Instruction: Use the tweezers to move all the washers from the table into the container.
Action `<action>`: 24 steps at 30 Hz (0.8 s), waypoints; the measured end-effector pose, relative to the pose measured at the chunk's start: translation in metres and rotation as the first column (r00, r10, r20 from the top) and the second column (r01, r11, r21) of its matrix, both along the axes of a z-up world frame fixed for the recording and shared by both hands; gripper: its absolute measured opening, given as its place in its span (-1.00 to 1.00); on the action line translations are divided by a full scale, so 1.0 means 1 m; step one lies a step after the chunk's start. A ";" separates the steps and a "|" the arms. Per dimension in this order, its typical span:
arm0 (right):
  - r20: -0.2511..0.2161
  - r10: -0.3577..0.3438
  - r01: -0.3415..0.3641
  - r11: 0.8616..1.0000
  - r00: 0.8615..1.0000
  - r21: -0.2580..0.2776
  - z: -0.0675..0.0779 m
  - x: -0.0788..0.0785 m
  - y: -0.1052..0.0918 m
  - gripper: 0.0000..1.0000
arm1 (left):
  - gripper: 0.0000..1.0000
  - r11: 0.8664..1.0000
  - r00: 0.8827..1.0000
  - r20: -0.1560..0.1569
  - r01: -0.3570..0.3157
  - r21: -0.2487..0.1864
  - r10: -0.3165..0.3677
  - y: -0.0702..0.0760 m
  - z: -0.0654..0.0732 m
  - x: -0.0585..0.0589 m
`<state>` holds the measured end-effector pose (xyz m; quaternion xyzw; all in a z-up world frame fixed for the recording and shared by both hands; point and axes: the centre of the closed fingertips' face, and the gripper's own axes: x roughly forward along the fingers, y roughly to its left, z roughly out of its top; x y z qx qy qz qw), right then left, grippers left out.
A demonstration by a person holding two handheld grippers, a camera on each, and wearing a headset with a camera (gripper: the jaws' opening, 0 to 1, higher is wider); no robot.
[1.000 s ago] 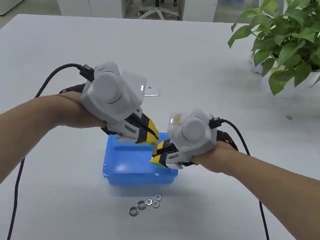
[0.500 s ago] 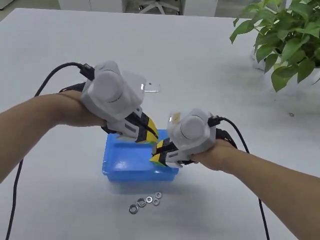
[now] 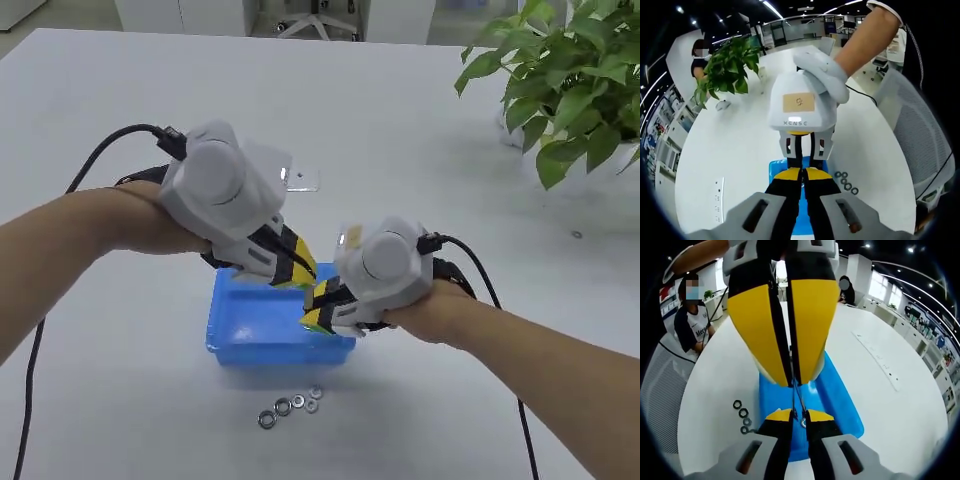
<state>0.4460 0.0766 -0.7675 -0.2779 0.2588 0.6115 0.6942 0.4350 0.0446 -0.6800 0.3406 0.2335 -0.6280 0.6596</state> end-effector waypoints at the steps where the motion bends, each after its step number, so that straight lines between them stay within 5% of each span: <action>1: 0.001 0.000 0.000 1.000 1.000 0.001 0.001 0.000 0.000 -0.77 | -0.89 1.000 1.000 0.003 0.000 0.001 0.000 0.000 0.002 -0.001; 24: 0.061 0.004 -0.006 1.000 0.998 0.018 0.033 -0.025 -0.003 -0.76 | -0.89 1.000 0.999 0.037 -0.010 0.003 0.010 -0.002 0.032 -0.029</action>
